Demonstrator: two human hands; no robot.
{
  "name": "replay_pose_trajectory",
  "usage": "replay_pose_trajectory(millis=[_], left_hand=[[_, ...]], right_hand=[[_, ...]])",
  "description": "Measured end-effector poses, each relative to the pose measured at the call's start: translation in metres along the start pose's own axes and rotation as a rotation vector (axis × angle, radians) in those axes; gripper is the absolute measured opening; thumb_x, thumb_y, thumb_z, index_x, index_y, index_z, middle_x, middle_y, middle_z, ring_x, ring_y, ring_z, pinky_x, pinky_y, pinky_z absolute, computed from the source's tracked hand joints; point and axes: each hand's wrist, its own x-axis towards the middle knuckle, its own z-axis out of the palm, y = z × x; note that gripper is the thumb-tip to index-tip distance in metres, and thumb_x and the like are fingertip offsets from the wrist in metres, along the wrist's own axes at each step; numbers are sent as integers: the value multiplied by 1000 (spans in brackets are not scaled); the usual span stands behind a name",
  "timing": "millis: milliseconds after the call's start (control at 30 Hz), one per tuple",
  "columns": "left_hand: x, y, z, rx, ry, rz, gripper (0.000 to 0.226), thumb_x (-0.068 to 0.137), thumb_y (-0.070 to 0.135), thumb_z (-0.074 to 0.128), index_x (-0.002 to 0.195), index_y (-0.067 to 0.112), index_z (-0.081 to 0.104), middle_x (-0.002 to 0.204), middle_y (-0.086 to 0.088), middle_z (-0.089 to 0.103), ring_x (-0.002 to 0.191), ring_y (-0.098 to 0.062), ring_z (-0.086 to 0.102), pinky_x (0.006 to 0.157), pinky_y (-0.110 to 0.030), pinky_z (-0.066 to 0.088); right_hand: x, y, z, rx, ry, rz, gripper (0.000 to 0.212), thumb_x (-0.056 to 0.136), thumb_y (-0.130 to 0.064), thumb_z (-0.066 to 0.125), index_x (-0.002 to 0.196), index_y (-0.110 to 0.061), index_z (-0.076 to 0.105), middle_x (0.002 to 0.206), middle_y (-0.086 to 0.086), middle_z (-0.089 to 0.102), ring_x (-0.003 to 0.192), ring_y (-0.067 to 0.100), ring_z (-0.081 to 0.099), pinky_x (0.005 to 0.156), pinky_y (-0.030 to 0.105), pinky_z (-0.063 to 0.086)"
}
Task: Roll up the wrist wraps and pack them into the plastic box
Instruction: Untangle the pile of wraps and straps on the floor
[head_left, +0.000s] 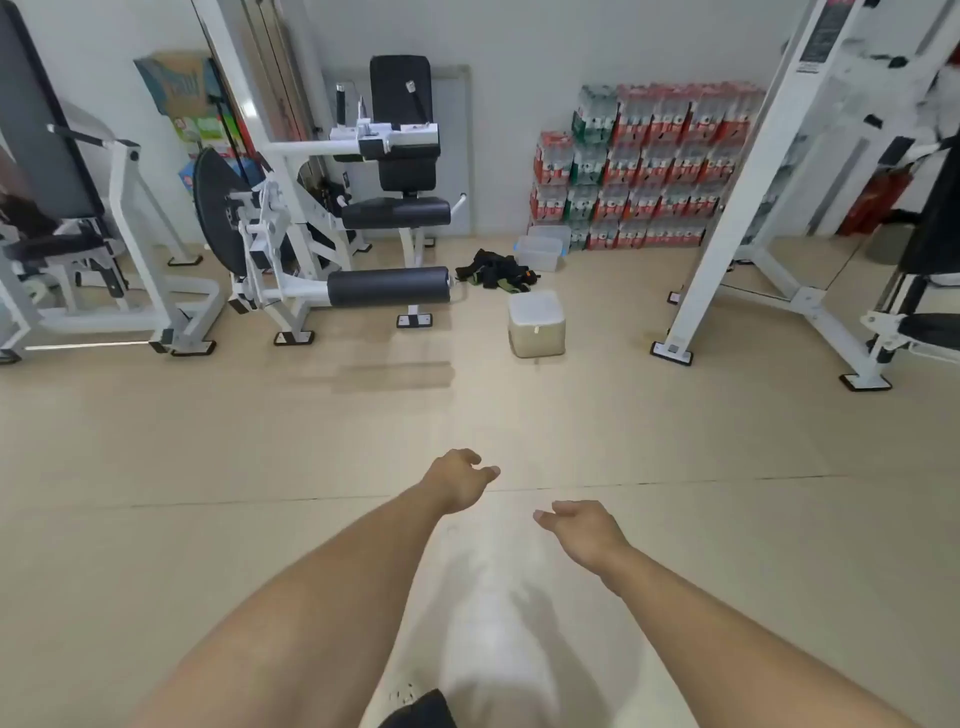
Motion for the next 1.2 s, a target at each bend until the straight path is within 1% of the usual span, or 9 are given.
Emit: replay_pose_trajectory(millis=[200,267,367,467,633,733,967,1100,1200], left_hand=[[48,-26,-21,-168,8,-71,53,100,42,57,144,12,53,146,-4,55,136,-25,48,110,-32,38],[73,-33,-43,-204,20,-70,50,101,40,57,142,11,56,143,-3,57,135,-24,49,111,-31,38],[117,-49,-82,-233,31,-66,44,101,38,57,136,11,61,132,-2,62,126,-22,54,108,-30,41],[160,-72,-123,-227,16,-96,41,100,38,58,132,12,64,136,-3,62,126,-24,55,105,-30,43],[223,-102,-173,-131,-12,-141,42,100,39,57,129,10,65,130,-6,65,123,-27,57,103,-33,46],[255,-103,-190,-103,-74,-153,46,99,40,58,135,11,61,134,-6,63,128,-26,54,108,-35,43],[358,-64,-224,-6,-141,-115,48,100,42,56,140,14,58,143,-3,56,133,-24,50,111,-35,40],[427,-15,-251,25,-126,-77,47,100,42,56,137,13,59,142,-2,57,131,-24,52,111,-36,41],[481,32,-278,38,-107,-79,49,100,42,56,137,10,60,142,-4,57,131,-26,52,110,-34,42]], right_hand=[[56,-29,25,-25,-52,56,72,88,-41,77,147,-10,51,155,-1,48,144,19,44,113,30,35],[81,-53,37,-23,-47,59,73,88,-42,77,148,-11,50,155,-1,48,144,18,44,115,30,35],[124,-90,59,-30,-14,59,69,90,-42,75,147,-12,52,154,-1,51,144,18,44,117,30,34],[159,-125,81,-41,-4,91,65,92,-41,73,147,-13,54,152,-1,52,143,18,46,117,30,34],[207,-171,105,-40,-21,121,62,95,-41,68,149,-15,51,154,-2,50,143,17,46,114,27,33],[235,-193,111,-34,-53,150,63,96,-40,67,151,-15,48,155,-3,48,142,17,46,112,25,33],[330,-231,95,-30,-54,180,65,96,-40,66,152,-13,46,158,-1,45,145,18,43,112,25,33],[392,-261,67,-16,-63,161,65,97,-40,65,153,-14,44,157,-1,45,144,18,43,113,26,32],[443,-285,32,-90,-108,150,66,97,-43,64,154,-16,43,157,-2,46,143,17,45,115,27,33]])
